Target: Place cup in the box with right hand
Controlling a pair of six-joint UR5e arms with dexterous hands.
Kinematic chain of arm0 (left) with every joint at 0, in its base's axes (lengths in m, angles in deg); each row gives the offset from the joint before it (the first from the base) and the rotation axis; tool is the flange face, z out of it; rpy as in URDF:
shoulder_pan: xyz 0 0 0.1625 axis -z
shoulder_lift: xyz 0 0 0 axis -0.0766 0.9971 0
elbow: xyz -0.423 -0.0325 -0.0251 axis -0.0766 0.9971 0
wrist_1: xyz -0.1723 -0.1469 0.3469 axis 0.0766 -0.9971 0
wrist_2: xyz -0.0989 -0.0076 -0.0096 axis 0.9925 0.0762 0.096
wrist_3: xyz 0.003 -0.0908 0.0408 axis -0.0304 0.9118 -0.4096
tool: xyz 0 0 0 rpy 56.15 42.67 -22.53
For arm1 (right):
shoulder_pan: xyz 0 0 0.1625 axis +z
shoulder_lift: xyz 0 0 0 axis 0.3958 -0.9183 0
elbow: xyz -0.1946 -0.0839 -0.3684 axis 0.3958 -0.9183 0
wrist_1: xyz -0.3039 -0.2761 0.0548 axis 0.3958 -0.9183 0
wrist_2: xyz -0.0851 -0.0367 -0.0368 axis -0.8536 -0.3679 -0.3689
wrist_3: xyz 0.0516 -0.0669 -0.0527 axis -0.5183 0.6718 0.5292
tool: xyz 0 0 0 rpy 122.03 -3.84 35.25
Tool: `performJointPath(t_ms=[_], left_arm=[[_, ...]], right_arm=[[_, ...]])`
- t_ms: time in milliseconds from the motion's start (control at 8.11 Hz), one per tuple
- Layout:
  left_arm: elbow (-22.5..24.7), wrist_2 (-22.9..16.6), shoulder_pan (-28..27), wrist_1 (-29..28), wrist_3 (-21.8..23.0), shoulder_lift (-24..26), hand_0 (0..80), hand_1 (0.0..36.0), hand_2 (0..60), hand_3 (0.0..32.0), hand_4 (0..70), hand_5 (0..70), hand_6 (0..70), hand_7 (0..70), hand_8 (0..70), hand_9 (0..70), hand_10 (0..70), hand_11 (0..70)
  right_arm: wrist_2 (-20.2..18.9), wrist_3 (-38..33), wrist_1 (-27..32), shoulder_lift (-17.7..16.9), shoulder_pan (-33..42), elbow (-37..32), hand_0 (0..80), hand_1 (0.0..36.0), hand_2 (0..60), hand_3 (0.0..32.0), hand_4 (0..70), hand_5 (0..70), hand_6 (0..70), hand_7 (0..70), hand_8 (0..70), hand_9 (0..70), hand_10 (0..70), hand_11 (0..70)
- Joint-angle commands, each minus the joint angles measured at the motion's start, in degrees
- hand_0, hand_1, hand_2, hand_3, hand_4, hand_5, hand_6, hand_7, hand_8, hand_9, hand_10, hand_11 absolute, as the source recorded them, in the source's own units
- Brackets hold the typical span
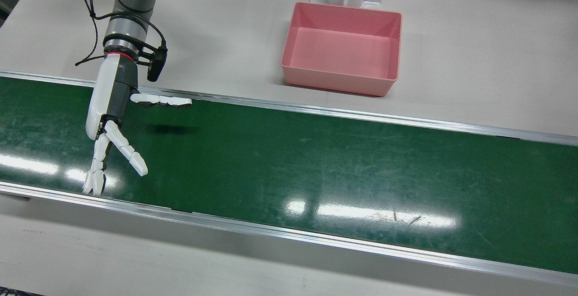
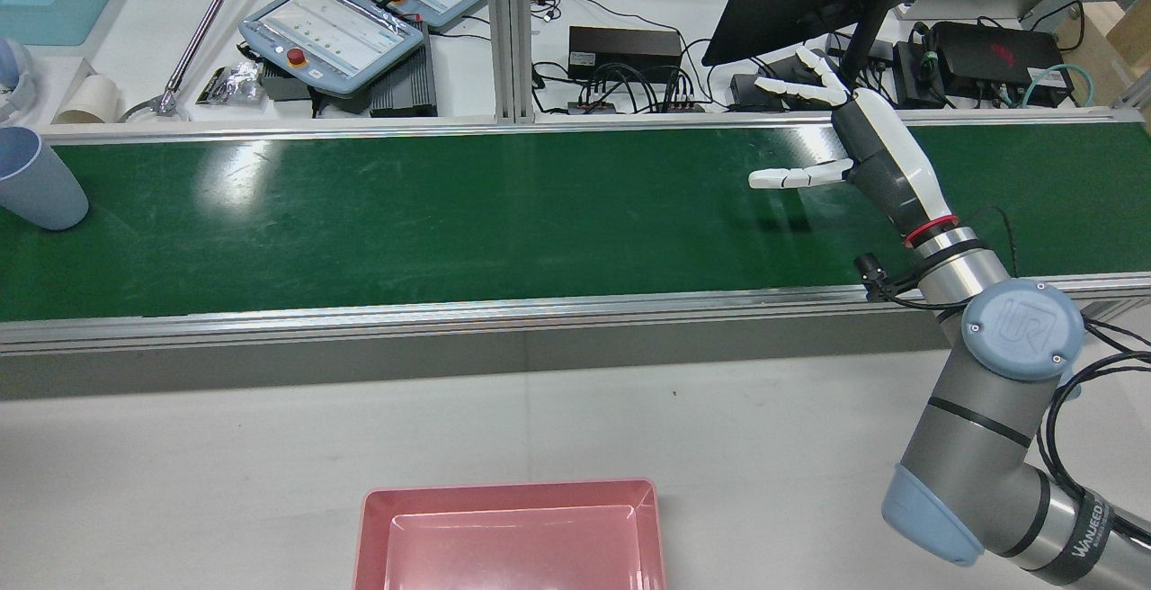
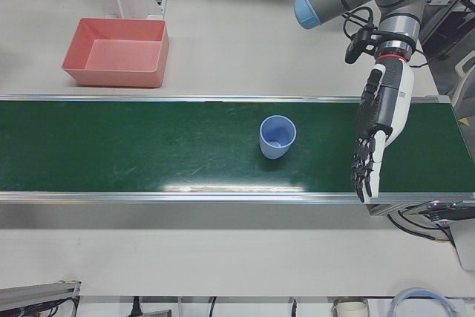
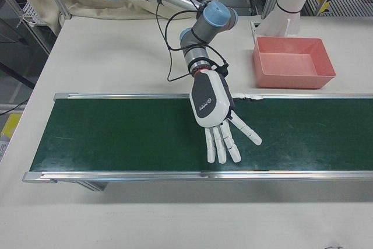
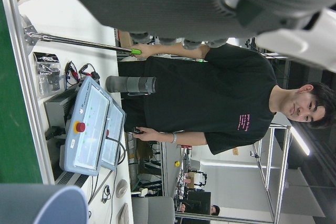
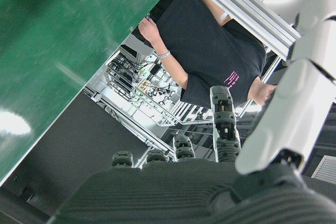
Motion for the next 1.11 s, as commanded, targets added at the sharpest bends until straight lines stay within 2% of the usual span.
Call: performJointPath(t_ms=[0,247,370,493,616,740,986], left_arm=[[0.0,0.0,0.0,0.0,0.0,0.0,0.0,0.0,0.0,0.0,0.0,0.0,0.0,0.0,0.0,0.0,0.0,0.0],[0.0,0.0,0.0,0.0,0.1,0.0,0.0,0.0,0.0,0.0,0.0,0.0,0.0,0.0,0.0,0.0,0.0,0.0],[0.0,0.0,-0.1,0.0,0.0,0.0,0.0,0.0,0.0,0.0,0.0,0.0,0.0,0.0,0.0,0.0,0.0,0.0],[0.0,0.0,0.0,0.0,0.0,0.0,0.0,0.0,0.0,0.0,0.0,0.0,0.0,0.0,0.0,0.0,0.0,0.0],[0.0,0.0,0.0,0.0,0.0,0.0,0.0,0.0,0.0,0.0,0.0,0.0,0.0,0.0,0.0,0.0,0.0,0.0],[0.0,0.0,-0.1,0.0,0.0,0.0,0.0,0.0,0.0,0.0,0.0,0.0,0.0,0.0,0.0,0.0,0.0,0.0],[0.0,0.0,0.0,0.0,0.0,0.0,0.0,0.0,0.0,0.0,0.0,0.0,0.0,0.0,0.0,0.0,0.0,0.0]], right_arm=[[0.1,0.0,0.0,0.1,0.0,0.1,44.7,8.0,11.3,0.0,16.1,2.7,2.6,11.6,0.0,1.4,1.6,3.4],[0.0,0.5,0.0,0.1,-0.1,0.1,41.6,7.9,14.3,1.2,13.4,2.4,2.3,11.1,0.0,1.6,1.5,3.1],[0.0,0.9,0.0,0.1,-0.4,0.1,36.1,11.3,29.2,1.4,8.3,2.4,2.3,10.9,0.0,1.7,1.5,3.2],[0.0,1.0,0.0,0.1,-0.5,0.0,37.5,9.3,22.2,2.8,9.9,2.4,2.1,10.7,0.0,1.8,1.6,3.2],[0.0,1.6,0.0,0.1,-0.8,-0.2,38.9,8.3,17.8,4.0,10.2,2.5,2.0,10.6,0.0,1.9,1.7,3.4],[0.1,2.5,0.3,0.1,-1.1,-0.2,40.2,7.4,14.3,3.6,11.5,2.5,2.1,10.5,0.0,2.1,1.8,3.6],[0.1,3.0,0.8,0.1,-1.4,-0.3,37.6,9.2,21.7,3.2,10.1,2.5,2.2,11.3,0.0,2.3,1.9,3.7]])
